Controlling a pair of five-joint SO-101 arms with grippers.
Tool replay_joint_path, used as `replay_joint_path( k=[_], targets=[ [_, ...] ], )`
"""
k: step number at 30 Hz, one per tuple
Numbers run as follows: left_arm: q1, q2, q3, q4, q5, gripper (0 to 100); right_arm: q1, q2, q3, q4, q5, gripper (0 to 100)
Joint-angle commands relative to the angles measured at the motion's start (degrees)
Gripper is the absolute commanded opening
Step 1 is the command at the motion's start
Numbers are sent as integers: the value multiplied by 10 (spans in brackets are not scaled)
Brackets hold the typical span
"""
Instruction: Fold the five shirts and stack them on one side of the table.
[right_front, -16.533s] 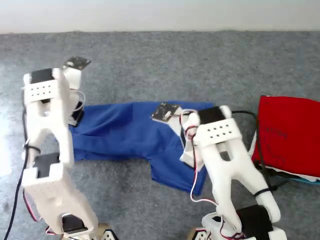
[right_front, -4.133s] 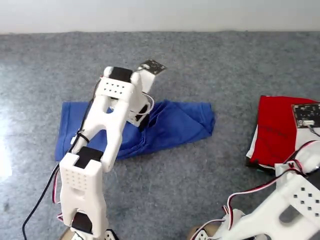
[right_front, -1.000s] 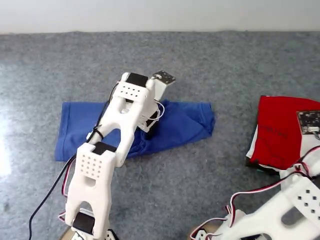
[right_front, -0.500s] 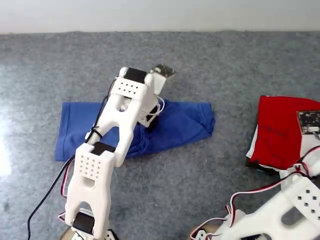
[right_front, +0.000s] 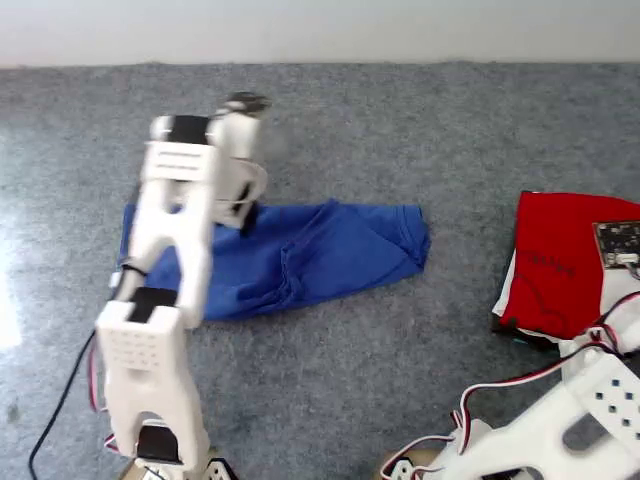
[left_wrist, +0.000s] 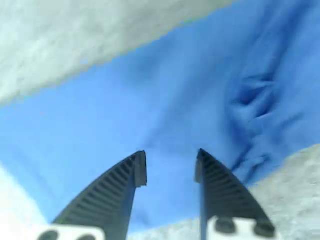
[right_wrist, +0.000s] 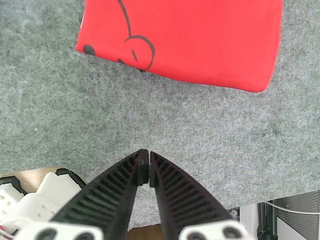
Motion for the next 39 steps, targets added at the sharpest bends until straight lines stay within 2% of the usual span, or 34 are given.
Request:
replay_joint_path(
  k=[1,6,13,20,27,29,35,39],
  targets=[
    [-82,-55,30,11,0,223,4,-7,-3,18,4,9],
    [-178,-46,33,1,-33,239,2,-5,-3,18,4,9],
    [-240,25,32,-80,-72,239,-38,-9,-3,19,2,9],
    [-243,93,32,-135,-88,239,-37,-10,-3,21,3,9],
    [-237,172,22,-129,-85,235,-37,-10,-3,21,3,9],
    [-242,182,-6,-106,-85,204,-37,-10,-3,21,3,9],
    [-222,187,-15,-89,-119,9,-37,-10,-3,21,2,9],
    [-204,158,-15,-66,-89,12,-37,-10,-3,21,2,9]
  ],
)
